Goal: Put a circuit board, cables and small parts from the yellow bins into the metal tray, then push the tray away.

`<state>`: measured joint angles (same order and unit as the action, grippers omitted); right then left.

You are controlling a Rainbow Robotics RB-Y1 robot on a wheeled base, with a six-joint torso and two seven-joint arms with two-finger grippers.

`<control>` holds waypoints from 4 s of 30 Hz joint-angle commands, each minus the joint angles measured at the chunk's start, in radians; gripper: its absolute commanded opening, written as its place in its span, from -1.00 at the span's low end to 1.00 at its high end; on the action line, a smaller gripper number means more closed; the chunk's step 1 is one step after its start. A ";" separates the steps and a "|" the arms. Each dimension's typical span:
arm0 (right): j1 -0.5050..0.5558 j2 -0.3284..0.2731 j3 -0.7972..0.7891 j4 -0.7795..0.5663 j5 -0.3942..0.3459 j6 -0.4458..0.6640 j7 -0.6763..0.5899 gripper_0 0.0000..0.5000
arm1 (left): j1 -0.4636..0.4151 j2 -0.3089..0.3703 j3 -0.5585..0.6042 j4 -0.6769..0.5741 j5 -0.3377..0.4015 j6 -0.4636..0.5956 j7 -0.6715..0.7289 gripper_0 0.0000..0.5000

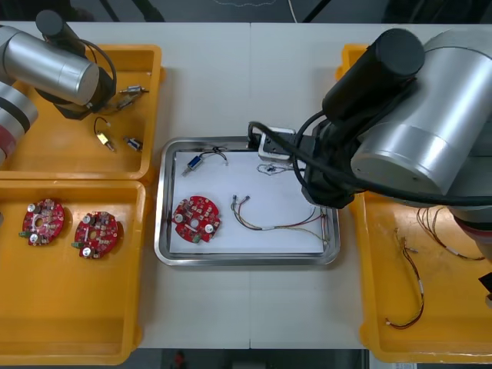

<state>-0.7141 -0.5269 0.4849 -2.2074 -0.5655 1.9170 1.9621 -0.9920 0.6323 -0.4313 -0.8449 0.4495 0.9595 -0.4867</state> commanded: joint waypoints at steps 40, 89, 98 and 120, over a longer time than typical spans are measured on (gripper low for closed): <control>-0.050 0.130 0.161 0.491 0.184 -0.435 0.182 -1.00 | -0.040 0.078 0.264 -0.264 -0.009 0.367 -0.237 -1.00; -0.071 0.182 0.050 0.143 0.203 0.003 0.158 1.00 | -0.020 0.086 0.249 -0.313 0.067 0.321 -0.239 -1.00; -0.038 0.146 -0.017 -0.015 0.177 0.003 0.015 1.00 | -0.017 0.073 0.209 -0.212 0.067 0.225 -0.251 -1.00; 0.200 -0.047 -0.328 -0.153 -0.022 0.003 -0.617 1.00 | 0.052 0.072 0.209 -0.207 0.067 0.177 -0.297 -1.00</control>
<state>-0.5434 -0.5274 0.2197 -2.3271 -0.5617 1.9172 1.4144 -0.9454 0.6896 -0.2172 -1.0387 0.5104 1.1484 -0.7691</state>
